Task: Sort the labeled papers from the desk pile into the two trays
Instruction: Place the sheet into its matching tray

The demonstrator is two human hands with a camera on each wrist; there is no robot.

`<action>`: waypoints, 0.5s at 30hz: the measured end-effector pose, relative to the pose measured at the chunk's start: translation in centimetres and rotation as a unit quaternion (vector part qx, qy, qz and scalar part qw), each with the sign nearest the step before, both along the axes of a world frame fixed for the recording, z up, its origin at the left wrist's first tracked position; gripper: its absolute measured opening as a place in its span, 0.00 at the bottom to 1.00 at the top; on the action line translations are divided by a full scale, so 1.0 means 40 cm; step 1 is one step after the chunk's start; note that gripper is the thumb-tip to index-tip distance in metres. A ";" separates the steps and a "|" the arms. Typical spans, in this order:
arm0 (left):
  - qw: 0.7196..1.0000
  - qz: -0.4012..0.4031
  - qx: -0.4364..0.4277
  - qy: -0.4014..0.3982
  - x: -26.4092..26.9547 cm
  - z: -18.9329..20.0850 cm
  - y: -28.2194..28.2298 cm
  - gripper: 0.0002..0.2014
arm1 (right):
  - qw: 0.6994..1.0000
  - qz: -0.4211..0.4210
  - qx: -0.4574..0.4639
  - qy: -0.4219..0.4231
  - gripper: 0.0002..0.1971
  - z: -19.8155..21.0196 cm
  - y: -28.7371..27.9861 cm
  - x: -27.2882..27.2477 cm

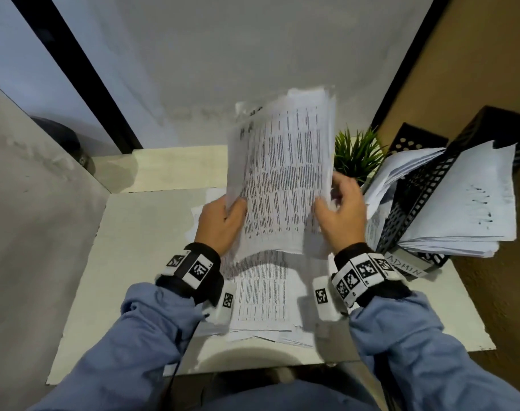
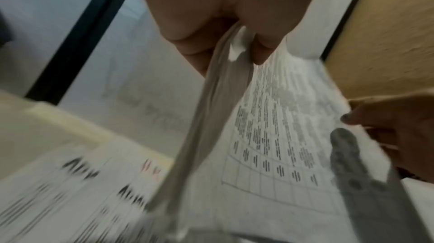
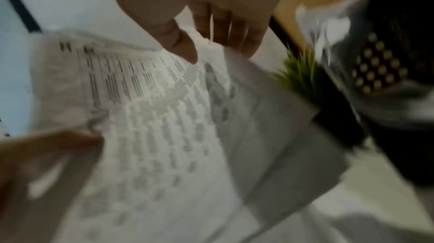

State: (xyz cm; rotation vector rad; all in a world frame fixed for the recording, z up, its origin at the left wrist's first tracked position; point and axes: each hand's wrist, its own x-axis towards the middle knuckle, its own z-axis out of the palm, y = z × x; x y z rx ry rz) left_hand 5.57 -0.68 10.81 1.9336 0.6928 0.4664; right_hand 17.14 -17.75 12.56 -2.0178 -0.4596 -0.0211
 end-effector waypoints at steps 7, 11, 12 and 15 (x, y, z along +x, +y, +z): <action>0.980 -0.117 0.160 -0.034 0.136 0.212 -0.028 0.18 | 0.928 -0.264 -0.075 0.251 0.48 -0.066 -0.098 0.192; 0.948 -0.201 0.241 0.047 0.251 0.282 -0.072 0.14 | 0.892 -0.203 -0.010 0.403 0.26 -0.106 -0.149 0.244; 0.939 -0.218 0.257 0.067 0.280 0.296 -0.086 0.13 | 0.897 -0.195 -0.028 0.397 0.18 -0.100 -0.159 0.248; 0.921 -0.256 0.280 0.093 0.365 0.321 -0.130 0.15 | 0.914 -0.187 -0.010 0.360 0.09 -0.088 -0.185 0.262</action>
